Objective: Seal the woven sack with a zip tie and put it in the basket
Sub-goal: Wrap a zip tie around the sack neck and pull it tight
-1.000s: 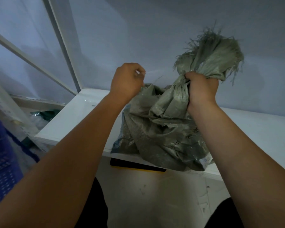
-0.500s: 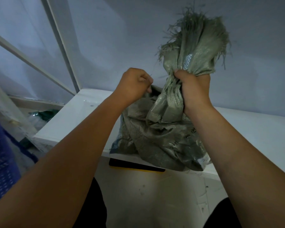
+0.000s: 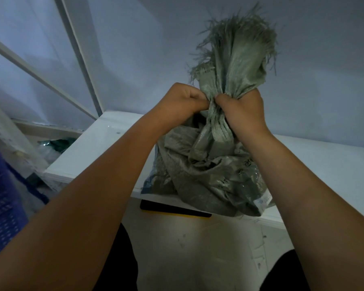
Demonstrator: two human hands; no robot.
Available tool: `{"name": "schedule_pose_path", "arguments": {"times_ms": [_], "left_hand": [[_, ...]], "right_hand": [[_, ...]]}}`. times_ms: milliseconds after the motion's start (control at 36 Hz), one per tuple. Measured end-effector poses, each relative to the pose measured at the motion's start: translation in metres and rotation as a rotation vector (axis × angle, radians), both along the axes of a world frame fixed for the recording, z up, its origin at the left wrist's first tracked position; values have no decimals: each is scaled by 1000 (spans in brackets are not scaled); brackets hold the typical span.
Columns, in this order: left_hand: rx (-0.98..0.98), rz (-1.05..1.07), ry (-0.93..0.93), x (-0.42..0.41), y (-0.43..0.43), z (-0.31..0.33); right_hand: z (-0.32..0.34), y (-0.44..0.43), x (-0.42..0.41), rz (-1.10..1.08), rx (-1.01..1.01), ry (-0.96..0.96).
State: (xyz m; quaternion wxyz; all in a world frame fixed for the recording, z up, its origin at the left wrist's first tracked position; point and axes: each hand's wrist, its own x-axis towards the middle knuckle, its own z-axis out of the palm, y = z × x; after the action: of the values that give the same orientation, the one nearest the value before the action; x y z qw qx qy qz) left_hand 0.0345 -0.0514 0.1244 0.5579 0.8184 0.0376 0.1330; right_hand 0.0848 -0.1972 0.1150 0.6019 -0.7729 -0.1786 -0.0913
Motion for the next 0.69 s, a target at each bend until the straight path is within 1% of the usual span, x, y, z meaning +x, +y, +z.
{"name": "schedule_pose_path", "arguments": {"times_ms": [56,167,306,361,500,583,694], "left_hand": [[-20,28,10,1,1,0],[-136,31,37,1,5,-2],[-432,-41,10,1,1,-2],[-513,-44,-6,3,-4,-5],[-506,36,-103,9,-22,-17],[-513,41,-171,7,-36,-23],[-420,48,-243,6,-49,-29]], "right_hand": [[0,-2,2,-17,-34,-8],[0,-4,5,-52,-11,-8],[-1,-3,8,-103,79,32],[-2,-2,8,-118,108,53],[-5,2,7,-162,122,104],[-6,3,7,-182,131,138],[-5,2,8,-228,160,192]]}}
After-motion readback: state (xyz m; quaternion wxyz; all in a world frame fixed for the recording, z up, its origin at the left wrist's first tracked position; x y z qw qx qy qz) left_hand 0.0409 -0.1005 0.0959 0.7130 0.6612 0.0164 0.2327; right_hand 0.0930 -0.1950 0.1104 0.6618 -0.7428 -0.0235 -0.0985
